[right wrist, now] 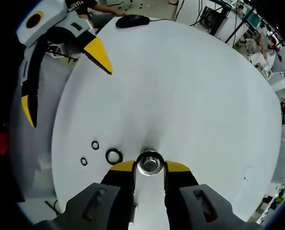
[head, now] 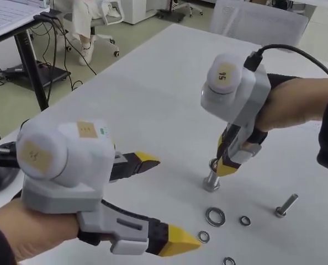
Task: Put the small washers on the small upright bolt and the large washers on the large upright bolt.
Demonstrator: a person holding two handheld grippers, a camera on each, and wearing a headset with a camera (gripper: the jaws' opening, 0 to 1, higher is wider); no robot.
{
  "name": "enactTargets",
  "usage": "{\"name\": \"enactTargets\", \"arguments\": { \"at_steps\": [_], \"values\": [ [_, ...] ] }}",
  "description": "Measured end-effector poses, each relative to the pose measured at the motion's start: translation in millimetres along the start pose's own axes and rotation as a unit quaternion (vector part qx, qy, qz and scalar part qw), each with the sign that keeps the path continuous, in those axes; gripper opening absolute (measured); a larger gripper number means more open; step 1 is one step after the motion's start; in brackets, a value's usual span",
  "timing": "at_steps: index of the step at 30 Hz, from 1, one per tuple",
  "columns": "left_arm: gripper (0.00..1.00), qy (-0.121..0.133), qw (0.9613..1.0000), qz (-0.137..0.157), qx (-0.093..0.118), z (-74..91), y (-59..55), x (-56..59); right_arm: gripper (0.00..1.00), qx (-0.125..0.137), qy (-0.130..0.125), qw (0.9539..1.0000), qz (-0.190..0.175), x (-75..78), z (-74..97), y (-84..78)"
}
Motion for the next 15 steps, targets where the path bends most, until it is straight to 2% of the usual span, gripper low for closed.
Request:
{"name": "enactTargets", "arguments": {
  "at_steps": [15],
  "values": [
    [0.86,0.003,1.0,0.001,-0.004,0.1,-1.3,-1.2,0.23,-0.006,0.005,1.0,-0.001,0.1,-16.4,-1.6]
  ]
}}
Point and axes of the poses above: the centre of the closed fingertips' face, and the gripper's own axes: z roughly backward along the fingers, x roughly to its right, y roughly out of its top, the point moved 10 cm from there along z, roughly backward along the fingers, and after that the axes turned 9 degrees about -y, right-handed, at the moved point
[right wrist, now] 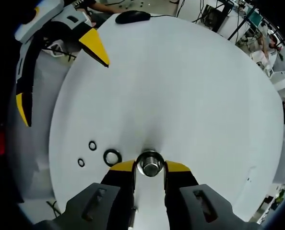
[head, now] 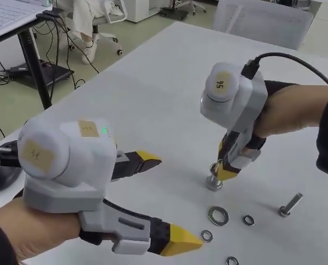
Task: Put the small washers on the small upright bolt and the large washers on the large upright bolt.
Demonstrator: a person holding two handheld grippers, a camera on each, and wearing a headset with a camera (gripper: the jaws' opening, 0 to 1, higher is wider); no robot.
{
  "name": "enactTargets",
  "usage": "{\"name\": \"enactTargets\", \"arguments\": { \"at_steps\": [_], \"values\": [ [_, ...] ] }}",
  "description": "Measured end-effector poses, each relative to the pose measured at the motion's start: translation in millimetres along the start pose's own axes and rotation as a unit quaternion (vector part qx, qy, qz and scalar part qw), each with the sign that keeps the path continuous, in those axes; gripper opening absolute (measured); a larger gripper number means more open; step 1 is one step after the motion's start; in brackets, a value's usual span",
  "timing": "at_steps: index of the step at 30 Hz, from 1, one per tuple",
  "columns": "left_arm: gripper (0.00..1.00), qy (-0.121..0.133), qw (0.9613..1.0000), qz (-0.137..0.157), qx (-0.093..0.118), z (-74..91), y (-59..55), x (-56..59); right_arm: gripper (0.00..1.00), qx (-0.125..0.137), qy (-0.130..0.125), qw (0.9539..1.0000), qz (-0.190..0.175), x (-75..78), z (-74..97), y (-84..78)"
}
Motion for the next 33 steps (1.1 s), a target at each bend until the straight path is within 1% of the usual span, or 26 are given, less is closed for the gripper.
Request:
{"name": "enactTargets", "arguments": {
  "at_steps": [9,11,15,21,33],
  "values": [
    [0.85,-0.002,1.0,0.001,-0.002,0.2,-1.0,0.7,0.23,-0.001,-0.001,1.0,-0.002,-5.9,-11.7,0.1],
    [0.85,-0.003,1.0,0.002,-0.001,0.3,-1.5,0.6,0.23,-0.002,-0.001,1.0,-0.003,-5.0,-15.3,-0.4],
    [0.85,-0.003,1.0,0.002,-0.002,0.2,-2.1,0.2,0.24,-0.003,-0.001,1.0,-0.003,-5.3,-16.7,0.1],
    [0.85,-0.003,1.0,0.003,-0.002,0.5,-2.7,-0.5,0.24,-0.005,-0.002,1.0,-0.004,-5.1,-25.1,-0.6],
    [0.85,-0.001,1.0,0.004,0.001,1.6,-2.3,-0.8,0.24,-0.008,0.002,1.0,-0.004,-6.3,-22.6,-0.2]
  ]
}}
Point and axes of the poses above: the centre of the closed fingertips' face, and the gripper's own axes: z roughly backward along the fingers, x roughly to its right, y roughly out of its top, the point moved 10 cm from there along z, roughly backward along the fingers, and after that the axes turned 9 degrees about -y, right-handed, at the moved point
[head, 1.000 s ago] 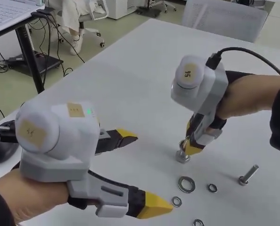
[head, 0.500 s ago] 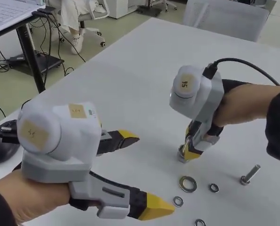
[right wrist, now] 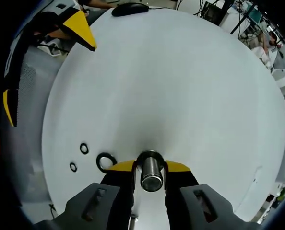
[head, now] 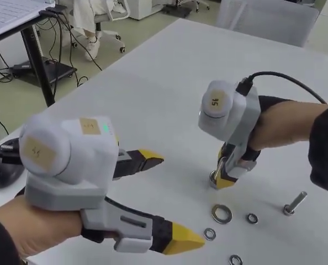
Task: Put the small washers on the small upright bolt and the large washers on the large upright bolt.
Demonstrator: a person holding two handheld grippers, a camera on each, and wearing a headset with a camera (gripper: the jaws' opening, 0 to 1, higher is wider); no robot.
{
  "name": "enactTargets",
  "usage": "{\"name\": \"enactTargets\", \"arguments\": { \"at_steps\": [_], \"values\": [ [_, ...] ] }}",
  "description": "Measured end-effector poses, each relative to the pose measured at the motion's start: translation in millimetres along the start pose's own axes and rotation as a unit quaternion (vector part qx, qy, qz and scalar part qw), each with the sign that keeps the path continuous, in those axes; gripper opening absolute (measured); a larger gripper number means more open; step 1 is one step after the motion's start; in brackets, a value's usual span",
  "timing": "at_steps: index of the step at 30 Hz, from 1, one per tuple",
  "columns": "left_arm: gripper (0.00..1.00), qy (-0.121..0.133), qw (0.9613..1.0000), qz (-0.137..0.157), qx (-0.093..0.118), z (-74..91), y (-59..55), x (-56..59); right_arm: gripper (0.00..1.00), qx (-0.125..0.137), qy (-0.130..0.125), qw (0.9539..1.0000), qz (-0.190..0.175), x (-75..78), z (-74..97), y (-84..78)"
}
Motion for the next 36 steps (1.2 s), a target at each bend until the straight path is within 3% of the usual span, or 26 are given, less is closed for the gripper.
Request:
{"name": "enactTargets", "arguments": {
  "at_steps": [9,17,36],
  "values": [
    [0.85,0.001,1.0,-0.001,0.001,0.8,-0.1,-0.7,0.28,-0.004,-0.003,1.0,0.0,-0.1,-1.5,-3.9],
    [0.85,0.001,1.0,-0.001,0.001,0.6,-0.5,-0.5,0.32,0.008,-0.004,0.9998,-0.017,3.6,1.5,-10.2],
    [0.85,-0.002,1.0,-0.004,-0.003,-0.3,1.3,2.0,0.33,0.018,-0.016,0.9983,-0.054,-1.3,16.1,-33.2]
  ]
}}
Point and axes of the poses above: the centre of the closed fingertips' face, and the gripper's own axes: z roughly backward along the fingers, x roughly to its right, y roughly out of its top, the point moved 10 cm from there along z, roughly backward along the fingers, and after that the axes turned 9 degrees about -y, right-handed, at the moved point
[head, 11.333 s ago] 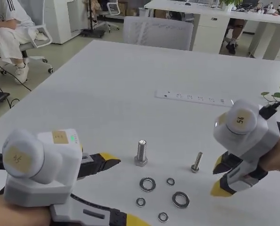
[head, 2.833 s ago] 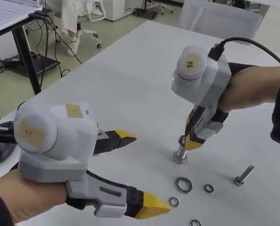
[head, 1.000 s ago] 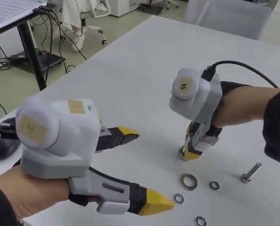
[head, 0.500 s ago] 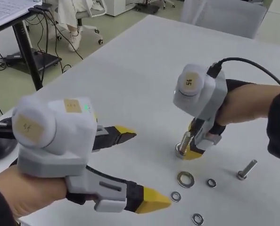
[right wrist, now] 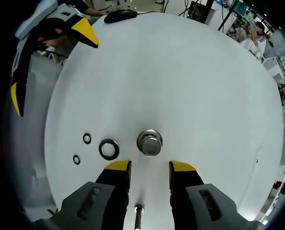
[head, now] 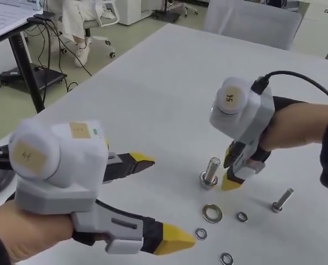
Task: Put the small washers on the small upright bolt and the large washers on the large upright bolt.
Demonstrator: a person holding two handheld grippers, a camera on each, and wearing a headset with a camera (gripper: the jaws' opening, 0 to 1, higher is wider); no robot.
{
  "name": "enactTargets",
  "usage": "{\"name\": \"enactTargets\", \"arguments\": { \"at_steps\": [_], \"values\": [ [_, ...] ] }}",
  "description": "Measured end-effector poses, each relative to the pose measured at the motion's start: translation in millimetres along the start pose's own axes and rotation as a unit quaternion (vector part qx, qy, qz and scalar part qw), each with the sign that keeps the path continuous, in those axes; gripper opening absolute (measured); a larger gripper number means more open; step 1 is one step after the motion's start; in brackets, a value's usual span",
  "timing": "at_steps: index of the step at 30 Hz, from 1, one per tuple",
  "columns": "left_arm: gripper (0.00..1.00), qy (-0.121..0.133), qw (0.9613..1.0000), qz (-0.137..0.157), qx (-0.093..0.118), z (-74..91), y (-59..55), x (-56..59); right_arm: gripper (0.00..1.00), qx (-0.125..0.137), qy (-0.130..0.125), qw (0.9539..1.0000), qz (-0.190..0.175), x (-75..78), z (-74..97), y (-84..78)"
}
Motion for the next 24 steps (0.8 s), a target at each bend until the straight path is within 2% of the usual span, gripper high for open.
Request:
{"name": "enactTargets", "arguments": {
  "at_steps": [11,24],
  "values": [
    [0.85,-0.01,0.9999,-0.005,-0.003,-2.0,1.1,2.0,0.33,0.004,0.001,0.9998,-0.02,-12.5,4.7,-12.1],
    [0.85,-0.011,0.9999,-0.012,-0.003,-1.0,2.7,4.2,0.33,0.016,0.009,0.9992,-0.035,-35.4,5.3,-15.0]
  ]
}}
Point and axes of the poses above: the centre of the closed fingertips' face, and the gripper's own axes: z roughly backward along the fingers, x roughly to its right, y roughly out of its top, the point moved 10 cm from there along z, roughly backward along the fingers, and after that the axes turned 9 degrees about -y, right-handed, at the moved point
